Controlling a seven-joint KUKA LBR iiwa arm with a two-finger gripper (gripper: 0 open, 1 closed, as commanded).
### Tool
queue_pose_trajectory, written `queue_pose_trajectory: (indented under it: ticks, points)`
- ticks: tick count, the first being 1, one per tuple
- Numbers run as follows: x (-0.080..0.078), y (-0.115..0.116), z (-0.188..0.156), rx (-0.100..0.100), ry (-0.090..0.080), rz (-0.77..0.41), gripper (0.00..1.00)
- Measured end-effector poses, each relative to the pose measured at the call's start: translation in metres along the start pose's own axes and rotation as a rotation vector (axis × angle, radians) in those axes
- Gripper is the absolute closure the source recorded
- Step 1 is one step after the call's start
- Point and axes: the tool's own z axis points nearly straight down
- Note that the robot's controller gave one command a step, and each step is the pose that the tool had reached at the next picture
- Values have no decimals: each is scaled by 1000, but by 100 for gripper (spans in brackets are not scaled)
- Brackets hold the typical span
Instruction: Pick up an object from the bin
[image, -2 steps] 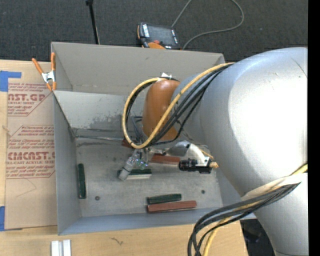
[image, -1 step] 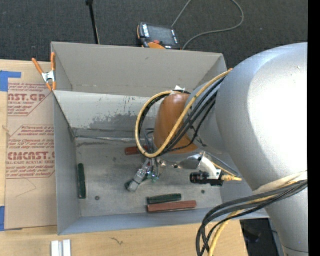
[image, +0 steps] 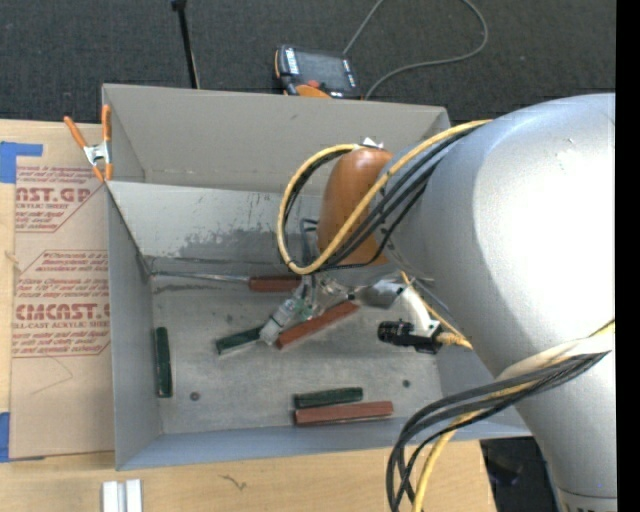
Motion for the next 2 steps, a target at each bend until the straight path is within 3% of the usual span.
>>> queue_pose_trajectory:
  ticks: [1,2]
  points:
    - [31,38,-71,-7,-5,166,0]
    - [105,-32,0,0,-3,-56,0]
